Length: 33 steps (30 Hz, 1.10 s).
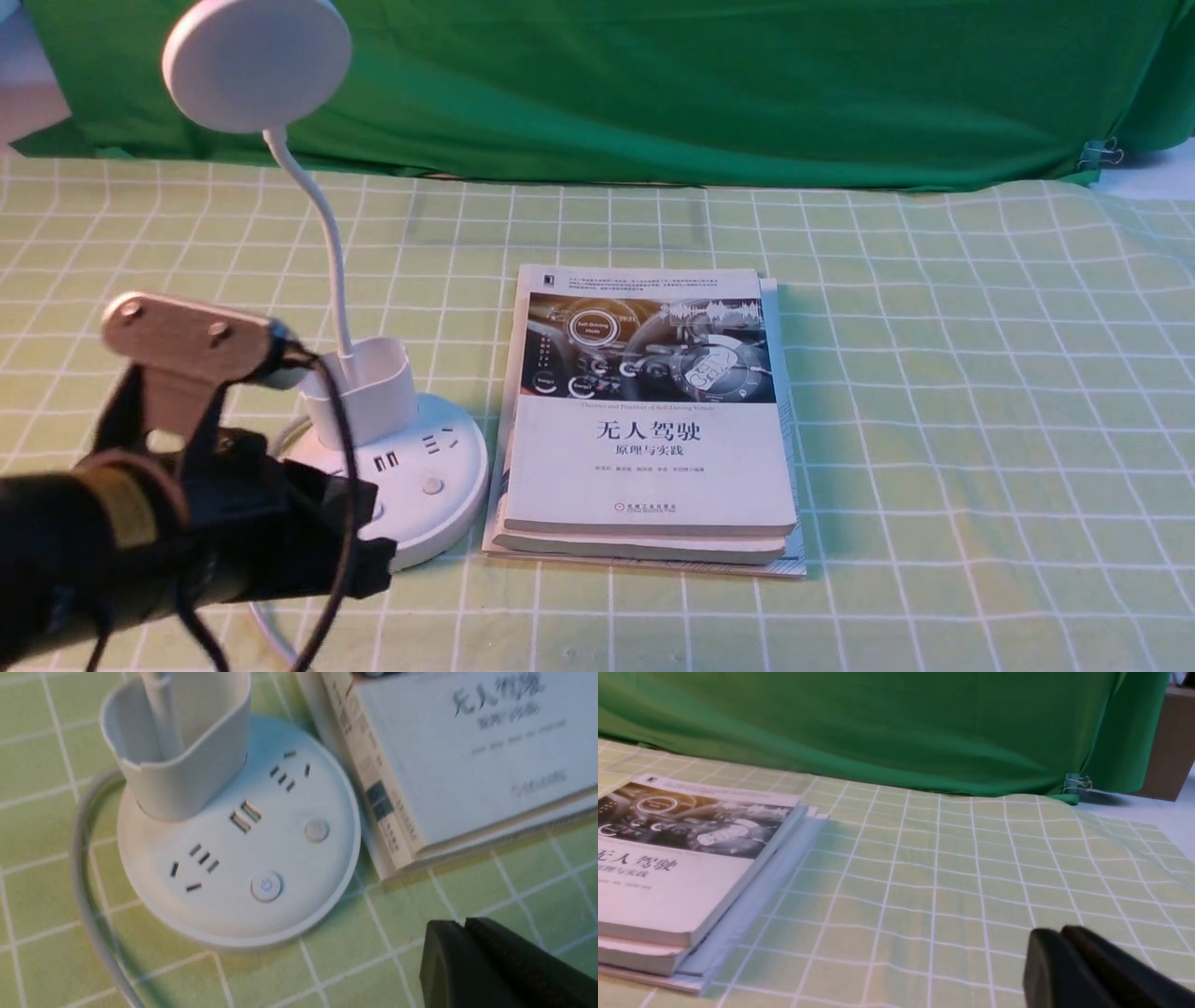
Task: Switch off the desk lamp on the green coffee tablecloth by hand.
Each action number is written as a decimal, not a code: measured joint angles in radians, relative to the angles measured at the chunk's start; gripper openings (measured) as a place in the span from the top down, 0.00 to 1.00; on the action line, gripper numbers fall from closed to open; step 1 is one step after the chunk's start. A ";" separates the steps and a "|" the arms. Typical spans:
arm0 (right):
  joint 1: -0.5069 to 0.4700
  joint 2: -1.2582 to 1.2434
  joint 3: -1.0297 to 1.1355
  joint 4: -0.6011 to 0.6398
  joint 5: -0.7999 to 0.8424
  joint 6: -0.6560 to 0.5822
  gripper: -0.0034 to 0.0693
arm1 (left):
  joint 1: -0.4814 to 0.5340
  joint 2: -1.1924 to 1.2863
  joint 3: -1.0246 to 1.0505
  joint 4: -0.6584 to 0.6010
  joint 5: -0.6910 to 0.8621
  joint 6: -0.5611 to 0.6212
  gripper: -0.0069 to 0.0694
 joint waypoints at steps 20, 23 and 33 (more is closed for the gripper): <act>0.000 0.000 0.000 0.000 0.000 0.000 0.91 | 0.000 -0.287 0.217 0.143 -0.293 0.000 0.88; 0.000 0.000 0.000 0.000 0.000 0.000 0.91 | 0.000 -0.287 0.217 0.143 -0.313 0.000 0.89; 0.000 0.000 0.000 0.000 0.001 0.000 0.91 | 0.100 -0.484 0.272 0.130 -0.396 0.067 0.89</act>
